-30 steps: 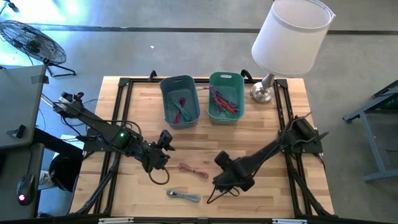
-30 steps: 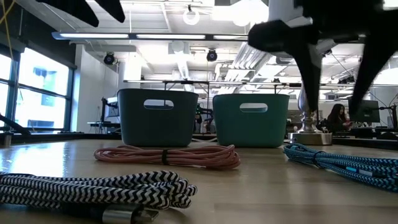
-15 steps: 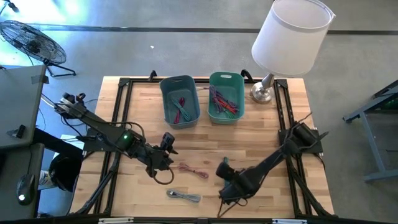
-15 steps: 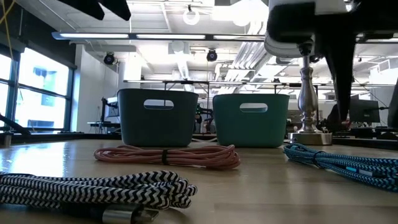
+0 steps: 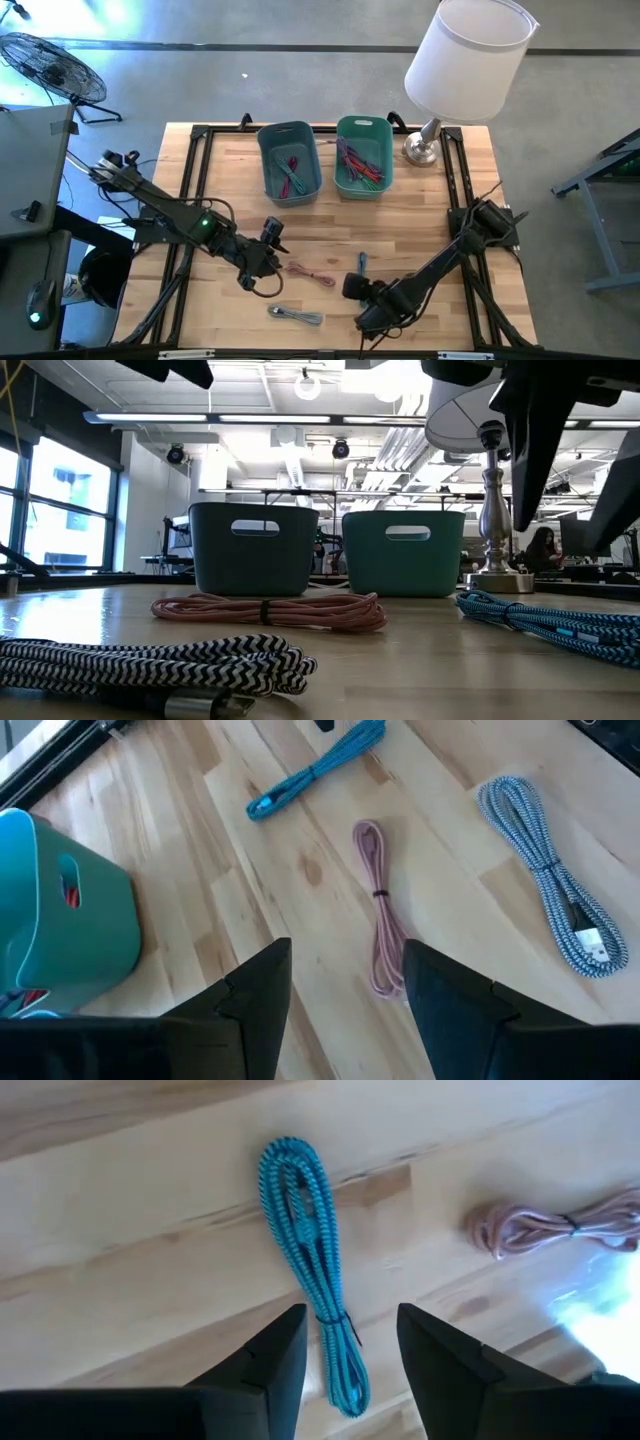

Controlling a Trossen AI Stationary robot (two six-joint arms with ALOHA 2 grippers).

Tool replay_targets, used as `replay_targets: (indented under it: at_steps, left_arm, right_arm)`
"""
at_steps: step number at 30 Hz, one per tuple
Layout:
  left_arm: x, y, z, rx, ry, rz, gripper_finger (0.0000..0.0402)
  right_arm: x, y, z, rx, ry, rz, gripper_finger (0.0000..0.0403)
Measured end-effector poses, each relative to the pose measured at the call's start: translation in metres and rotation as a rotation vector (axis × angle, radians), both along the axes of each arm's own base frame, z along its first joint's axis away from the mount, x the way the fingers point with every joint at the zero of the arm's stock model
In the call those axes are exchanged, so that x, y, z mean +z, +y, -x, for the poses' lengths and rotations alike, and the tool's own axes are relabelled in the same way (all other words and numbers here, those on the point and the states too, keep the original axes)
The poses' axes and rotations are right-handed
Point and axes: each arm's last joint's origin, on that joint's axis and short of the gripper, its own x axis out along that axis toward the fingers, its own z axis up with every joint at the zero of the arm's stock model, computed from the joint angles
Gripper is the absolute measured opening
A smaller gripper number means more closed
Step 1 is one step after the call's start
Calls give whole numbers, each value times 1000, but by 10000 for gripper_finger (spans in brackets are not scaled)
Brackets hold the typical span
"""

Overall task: Pick & Place USB Port
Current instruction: Put the black and blue charger cable into the blue bin

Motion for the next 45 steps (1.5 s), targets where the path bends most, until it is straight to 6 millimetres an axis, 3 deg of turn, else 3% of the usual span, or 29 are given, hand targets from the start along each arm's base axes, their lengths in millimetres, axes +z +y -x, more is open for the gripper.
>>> replay_targets:
  at_steps: [13,31,45]
  left_arm:
    - [-16,-6,-10,-8,53,-25,185]
    - [-19,-6,-10,-56,72,-67,185]
    - [-19,-6,-10,-115,72,-115,185]
  right_arm:
    - [-6,-8,-10,14,43,-34,149]
    - [-8,-27,-24,-10,111,-134,149]
    - [-55,-27,-32,-14,228,-75,138]
